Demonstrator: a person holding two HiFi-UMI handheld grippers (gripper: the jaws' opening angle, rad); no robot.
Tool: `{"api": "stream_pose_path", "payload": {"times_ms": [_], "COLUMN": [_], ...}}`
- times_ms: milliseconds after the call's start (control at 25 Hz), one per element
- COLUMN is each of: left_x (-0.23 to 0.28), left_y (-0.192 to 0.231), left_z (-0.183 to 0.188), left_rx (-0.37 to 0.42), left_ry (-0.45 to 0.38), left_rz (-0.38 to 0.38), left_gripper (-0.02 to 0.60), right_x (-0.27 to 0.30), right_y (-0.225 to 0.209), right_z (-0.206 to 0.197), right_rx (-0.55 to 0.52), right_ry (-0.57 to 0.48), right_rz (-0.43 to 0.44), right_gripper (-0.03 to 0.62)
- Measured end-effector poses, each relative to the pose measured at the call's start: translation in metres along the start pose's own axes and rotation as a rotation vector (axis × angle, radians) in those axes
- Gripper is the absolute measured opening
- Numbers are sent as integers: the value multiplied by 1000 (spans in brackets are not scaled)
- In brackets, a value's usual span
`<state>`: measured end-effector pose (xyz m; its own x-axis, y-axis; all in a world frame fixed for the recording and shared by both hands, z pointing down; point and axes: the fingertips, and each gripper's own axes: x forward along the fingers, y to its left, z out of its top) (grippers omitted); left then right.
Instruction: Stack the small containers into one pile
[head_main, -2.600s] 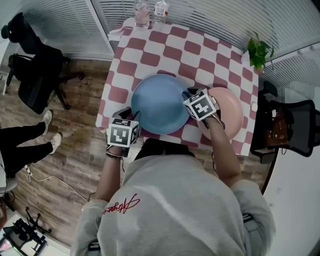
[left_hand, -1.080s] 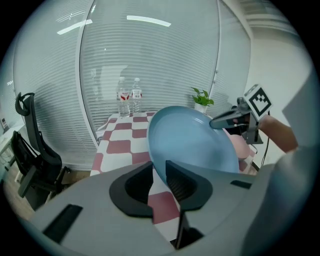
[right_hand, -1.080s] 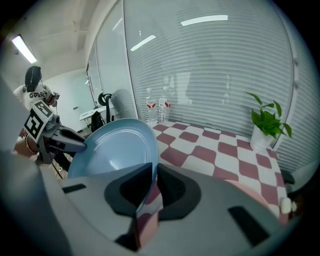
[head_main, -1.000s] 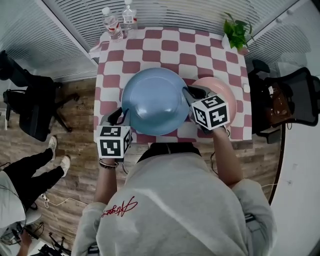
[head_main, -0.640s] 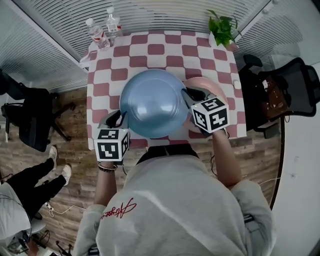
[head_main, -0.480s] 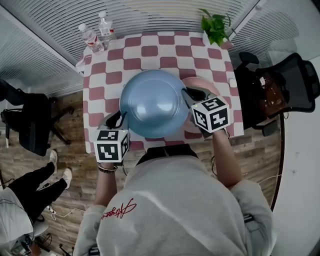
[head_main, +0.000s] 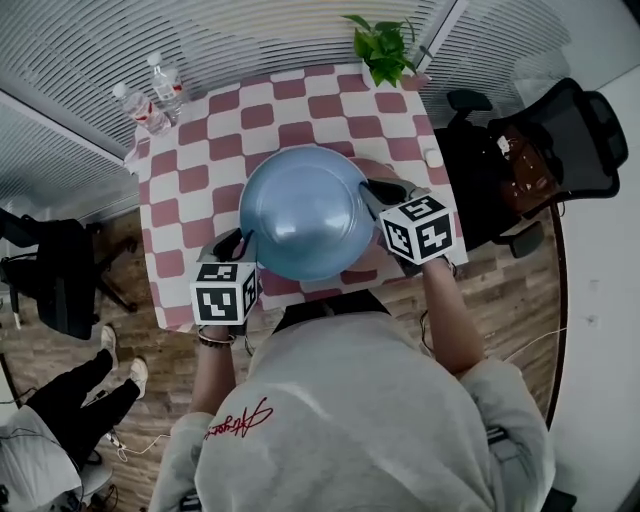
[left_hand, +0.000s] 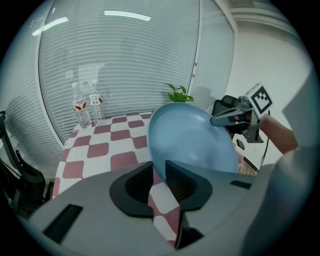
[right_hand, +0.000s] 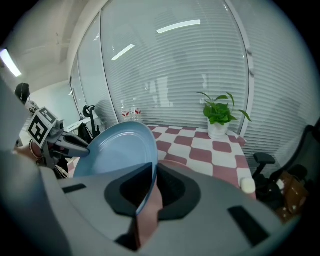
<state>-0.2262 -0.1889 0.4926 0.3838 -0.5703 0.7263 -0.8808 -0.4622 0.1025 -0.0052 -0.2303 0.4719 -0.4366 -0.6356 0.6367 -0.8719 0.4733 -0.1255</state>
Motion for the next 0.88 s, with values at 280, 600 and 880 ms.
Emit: {"api": "stream_pose_path", "payload": {"times_ms": [280,600,880], "left_x": [24,47,57], "left_y": [-28,-51,-66], "left_z": [5,1,-1], "left_rx": [24,44,33], "left_ry": [43,89,109], "left_rz": [-28,-32,-27], "left_gripper": [87,87,87], "right_x": [-12,-17,-21], "right_y": [-31,-55,-70], "right_z": [-16,-36,-49], "right_rx": [-3,16,27], "right_ry": [30,62,82], "right_rz": [-35,-36,-25], "right_gripper": [38,38,40]}}
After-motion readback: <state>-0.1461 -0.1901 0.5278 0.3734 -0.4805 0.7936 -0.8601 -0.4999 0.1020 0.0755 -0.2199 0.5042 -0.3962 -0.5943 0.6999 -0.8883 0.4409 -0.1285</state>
